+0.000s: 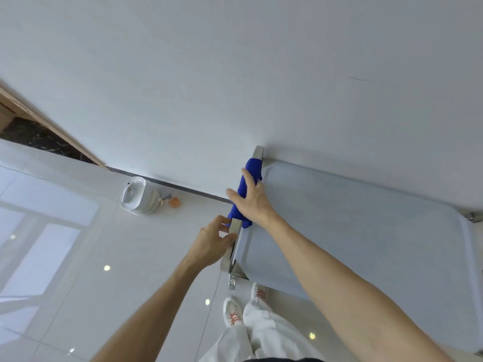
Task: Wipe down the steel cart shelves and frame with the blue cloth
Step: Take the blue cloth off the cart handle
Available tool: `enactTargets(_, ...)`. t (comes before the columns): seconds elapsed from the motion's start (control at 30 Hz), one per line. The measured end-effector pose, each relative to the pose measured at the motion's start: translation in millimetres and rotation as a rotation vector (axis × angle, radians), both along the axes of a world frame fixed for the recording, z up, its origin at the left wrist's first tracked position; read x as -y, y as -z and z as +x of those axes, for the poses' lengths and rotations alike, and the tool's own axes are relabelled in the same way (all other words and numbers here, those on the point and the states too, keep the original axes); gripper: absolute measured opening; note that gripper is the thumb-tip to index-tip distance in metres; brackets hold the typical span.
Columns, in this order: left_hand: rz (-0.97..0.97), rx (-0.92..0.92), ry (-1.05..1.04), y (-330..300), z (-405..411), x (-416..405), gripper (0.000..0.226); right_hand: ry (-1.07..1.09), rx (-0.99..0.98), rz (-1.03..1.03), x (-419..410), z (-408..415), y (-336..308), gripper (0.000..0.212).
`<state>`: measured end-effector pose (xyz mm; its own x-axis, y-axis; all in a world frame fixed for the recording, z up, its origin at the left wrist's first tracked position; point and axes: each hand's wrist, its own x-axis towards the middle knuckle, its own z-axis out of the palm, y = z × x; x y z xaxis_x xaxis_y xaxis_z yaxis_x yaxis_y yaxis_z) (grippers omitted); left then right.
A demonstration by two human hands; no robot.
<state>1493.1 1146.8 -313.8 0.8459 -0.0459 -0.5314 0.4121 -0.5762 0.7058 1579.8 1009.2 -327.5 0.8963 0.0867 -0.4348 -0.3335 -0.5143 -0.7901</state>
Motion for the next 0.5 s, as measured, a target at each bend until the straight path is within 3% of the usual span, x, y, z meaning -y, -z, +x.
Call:
enactTargets(0.23,-0.020,-0.104,0.054,3,12,-8,0.025,0.082,0.044,-0.044,-3,56,14,0.049)
enactTargets(0.5,-0.019,-0.076,0.019,7,8,-9,0.028,0.191,-0.161,-0.036,18,161,24,0.045)
